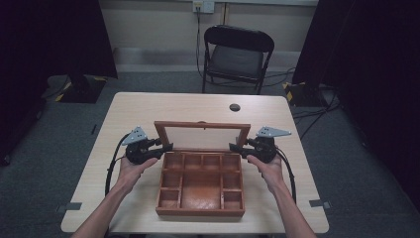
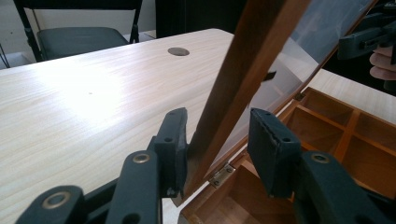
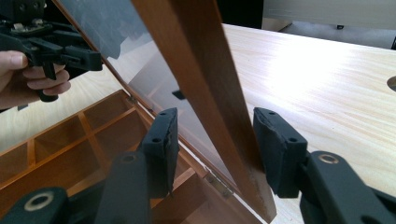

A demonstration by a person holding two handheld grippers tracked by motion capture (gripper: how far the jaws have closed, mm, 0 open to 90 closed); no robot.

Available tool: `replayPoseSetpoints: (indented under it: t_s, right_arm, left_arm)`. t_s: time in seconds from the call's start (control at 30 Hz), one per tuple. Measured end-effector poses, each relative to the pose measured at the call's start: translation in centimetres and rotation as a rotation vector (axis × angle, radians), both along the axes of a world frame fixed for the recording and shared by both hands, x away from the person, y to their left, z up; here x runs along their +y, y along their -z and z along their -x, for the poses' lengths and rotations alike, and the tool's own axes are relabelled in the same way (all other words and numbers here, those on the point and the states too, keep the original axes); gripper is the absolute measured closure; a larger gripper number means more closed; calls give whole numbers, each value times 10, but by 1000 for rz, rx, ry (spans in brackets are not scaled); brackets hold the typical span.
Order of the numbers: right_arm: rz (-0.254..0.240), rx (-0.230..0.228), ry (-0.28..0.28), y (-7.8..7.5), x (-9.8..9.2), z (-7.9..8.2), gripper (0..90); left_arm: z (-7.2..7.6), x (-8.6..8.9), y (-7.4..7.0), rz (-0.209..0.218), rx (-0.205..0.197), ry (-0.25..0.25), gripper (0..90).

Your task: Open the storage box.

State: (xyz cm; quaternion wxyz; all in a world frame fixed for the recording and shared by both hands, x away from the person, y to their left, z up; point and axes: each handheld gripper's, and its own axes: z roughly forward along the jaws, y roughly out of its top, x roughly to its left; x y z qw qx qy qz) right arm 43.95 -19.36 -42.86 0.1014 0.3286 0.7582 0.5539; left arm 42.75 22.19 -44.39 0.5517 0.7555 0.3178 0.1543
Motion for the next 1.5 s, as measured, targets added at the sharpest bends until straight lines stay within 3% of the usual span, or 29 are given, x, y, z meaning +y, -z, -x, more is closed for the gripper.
replayPoseSetpoints:
  t_s: [0.1, 0.4, 0.57, 0.73, 1.2, 1.37, 1.5]
  right_arm:
    - [-8, 0, 3, 1, 0, -3, 527]
    - [-3, 5, 22, 1, 1, -12, 552]
    - [-4, 6, 39, 1, 2, -18, 556]
    - [-18, 14, 54, 3, 3, -21, 553]
    - [-36, 26, 60, 7, 5, -27, 493]
    - [-39, 37, 98, 10, 4, -31, 578]
    - [-66, 55, 123, 14, 4, -35, 572]
  left_arm:
    - [-3, 0, 3, 26, 7, -7, 587]
    - [-14, 0, 0, -5, 26, 6, 614]
    - [-18, 1, 4, 30, 46, -3, 630]
    - [-21, 0, 7, 27, 46, -18, 629]
    - [-27, -2, 11, 56, 71, -18, 569]
    - [-32, -5, 12, 57, 97, -29, 539]
    - [-37, -10, 11, 38, 119, -37, 496]
